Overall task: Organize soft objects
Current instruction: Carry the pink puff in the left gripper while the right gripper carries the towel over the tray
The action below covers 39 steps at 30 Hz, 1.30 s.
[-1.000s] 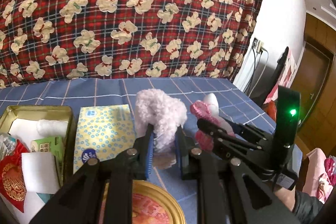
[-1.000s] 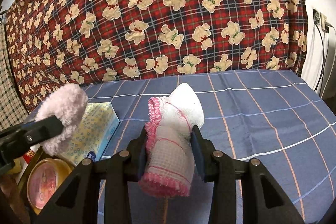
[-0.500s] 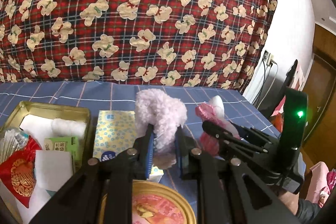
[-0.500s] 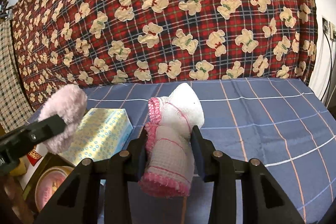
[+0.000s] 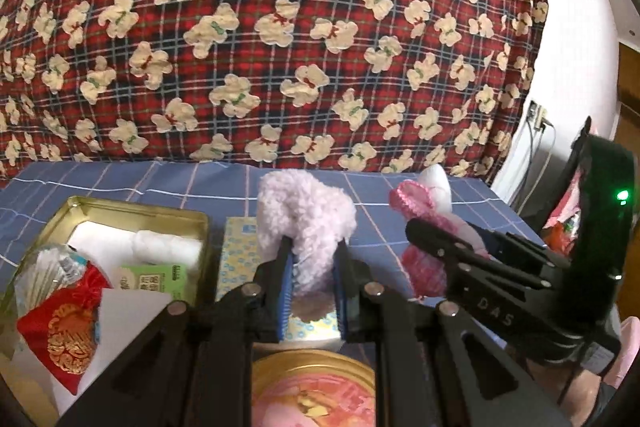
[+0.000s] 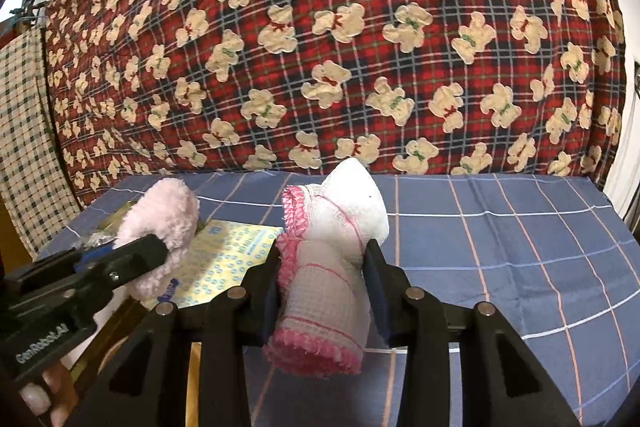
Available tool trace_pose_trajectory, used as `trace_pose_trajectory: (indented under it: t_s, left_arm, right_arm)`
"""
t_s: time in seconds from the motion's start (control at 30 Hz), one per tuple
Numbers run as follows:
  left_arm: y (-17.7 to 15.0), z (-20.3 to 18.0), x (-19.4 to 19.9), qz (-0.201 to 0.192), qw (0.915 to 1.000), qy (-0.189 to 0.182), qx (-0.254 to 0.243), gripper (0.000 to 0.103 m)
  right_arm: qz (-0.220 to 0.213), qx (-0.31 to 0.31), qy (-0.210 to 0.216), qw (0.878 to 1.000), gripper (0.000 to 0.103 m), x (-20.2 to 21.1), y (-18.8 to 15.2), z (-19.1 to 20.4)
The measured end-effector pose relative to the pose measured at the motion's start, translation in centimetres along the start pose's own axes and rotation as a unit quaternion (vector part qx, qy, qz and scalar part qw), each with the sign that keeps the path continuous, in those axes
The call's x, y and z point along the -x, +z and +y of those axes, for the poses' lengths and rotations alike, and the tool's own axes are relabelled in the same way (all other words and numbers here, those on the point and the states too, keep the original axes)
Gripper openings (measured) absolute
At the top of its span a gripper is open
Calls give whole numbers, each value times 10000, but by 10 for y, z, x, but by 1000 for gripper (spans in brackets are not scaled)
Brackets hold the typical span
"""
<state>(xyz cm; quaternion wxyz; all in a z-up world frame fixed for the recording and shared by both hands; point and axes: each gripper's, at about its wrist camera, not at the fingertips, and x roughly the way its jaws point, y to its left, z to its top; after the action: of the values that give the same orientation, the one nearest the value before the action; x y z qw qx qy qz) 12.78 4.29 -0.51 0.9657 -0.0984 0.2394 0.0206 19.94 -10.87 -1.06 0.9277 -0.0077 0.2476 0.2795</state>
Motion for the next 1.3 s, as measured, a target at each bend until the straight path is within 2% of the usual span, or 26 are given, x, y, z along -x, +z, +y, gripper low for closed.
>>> trace_pose_trajectory:
  t_s: [0.37, 0.67, 0.83, 1.3]
  left_arm:
    - [-1, 2, 1, -57, 9999, 109, -1, 15]
    - [-2, 1, 11, -298, 9993, 221, -49, 15]
    - [-3, -1, 22, -473, 9988, 83, -32, 15]
    - [-3, 16, 31, -164, 9997, 68, 145, 15]
  right_arm:
    - [-69, 152, 149, 9997, 41, 6, 9, 15]
    - [-173, 258, 267, 9992, 41, 12, 16, 28]
    - [-183, 330, 311, 9988, 41, 12, 17, 35]
    - [-197, 395, 545, 9975, 41, 12, 22, 51]
